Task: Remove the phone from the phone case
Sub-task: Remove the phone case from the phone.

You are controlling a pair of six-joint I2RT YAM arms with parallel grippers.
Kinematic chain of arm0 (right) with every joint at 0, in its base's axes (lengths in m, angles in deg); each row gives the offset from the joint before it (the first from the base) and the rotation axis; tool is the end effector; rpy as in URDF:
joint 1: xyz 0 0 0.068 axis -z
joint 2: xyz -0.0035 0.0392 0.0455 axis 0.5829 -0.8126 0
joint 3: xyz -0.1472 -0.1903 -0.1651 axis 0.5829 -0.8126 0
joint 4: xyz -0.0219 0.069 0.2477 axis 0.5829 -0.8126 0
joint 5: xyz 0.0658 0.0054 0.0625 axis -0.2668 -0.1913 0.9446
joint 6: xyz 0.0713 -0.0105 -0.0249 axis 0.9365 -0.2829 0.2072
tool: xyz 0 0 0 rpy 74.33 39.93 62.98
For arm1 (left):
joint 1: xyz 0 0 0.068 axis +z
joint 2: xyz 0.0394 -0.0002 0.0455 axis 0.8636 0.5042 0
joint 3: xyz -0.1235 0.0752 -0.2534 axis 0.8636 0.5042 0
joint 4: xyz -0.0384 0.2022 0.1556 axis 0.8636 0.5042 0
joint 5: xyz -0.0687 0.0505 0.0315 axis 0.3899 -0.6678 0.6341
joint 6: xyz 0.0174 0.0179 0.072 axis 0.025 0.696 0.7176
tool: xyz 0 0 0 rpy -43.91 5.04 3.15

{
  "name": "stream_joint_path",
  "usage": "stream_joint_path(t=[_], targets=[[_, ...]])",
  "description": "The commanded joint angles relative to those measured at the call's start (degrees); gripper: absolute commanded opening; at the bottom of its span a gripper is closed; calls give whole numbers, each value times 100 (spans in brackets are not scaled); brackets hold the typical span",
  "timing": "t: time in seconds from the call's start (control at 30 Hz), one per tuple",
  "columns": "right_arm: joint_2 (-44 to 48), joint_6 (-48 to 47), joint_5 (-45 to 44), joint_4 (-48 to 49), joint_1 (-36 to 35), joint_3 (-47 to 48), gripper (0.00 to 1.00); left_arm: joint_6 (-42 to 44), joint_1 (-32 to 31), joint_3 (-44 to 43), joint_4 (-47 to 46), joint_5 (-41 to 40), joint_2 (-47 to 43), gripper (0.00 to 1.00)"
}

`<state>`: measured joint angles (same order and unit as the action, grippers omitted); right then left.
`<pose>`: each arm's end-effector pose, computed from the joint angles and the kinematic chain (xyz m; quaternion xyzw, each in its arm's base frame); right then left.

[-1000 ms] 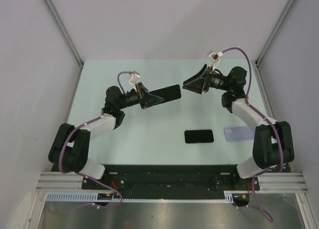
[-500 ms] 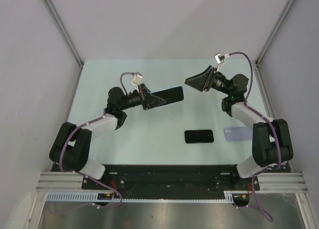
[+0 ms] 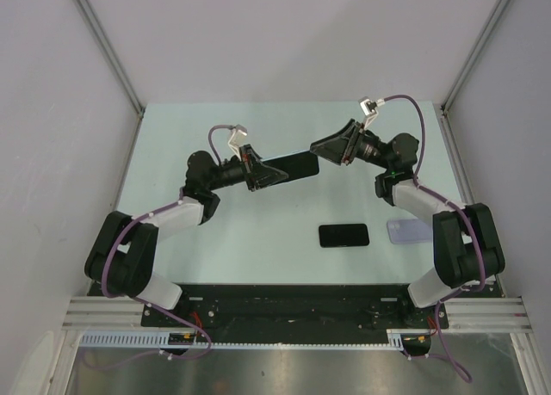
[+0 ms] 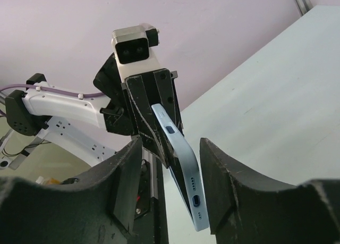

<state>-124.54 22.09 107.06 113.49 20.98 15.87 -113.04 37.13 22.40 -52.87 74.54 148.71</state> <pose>0.3179 0.1386 0.3411 -0.1999 0.5891 0.6371 0.4551 0.2793 -0.1717 0.2942 0.2513 0.6152 -0.6012 0.4438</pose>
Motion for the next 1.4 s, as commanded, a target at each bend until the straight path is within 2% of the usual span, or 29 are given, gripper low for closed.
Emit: stream_joint_path(t=[0.0, 0.03, 0.1, 0.2, 0.47, 0.93, 1.37], targets=[[-63, 86, -37, 359, -9, 4, 54, -3, -26, -19, -476, -72, -292, 0], [-72, 129, -37, 350, -9, 4, 57, 6, -26, -19, -476, -72, -309, 1], [-72, 147, -72, 315, -9, -5, 43, 15, -26, -19, -476, -72, -310, 0], [-99, 130, -64, 306, -18, -14, 38, 15, -26, -19, -485, -63, -336, 0], [-178, 296, -55, 482, -18, -31, 36, 24, -26, -27, -502, -11, -371, 0], [-239, 1113, -204, 465, 53, -31, 24, 120, -79, -54, -538, 148, -450, 0], [-292, 1729, -424, 245, 70, -31, 23, 252, -149, -71, -547, 341, -503, 0]])
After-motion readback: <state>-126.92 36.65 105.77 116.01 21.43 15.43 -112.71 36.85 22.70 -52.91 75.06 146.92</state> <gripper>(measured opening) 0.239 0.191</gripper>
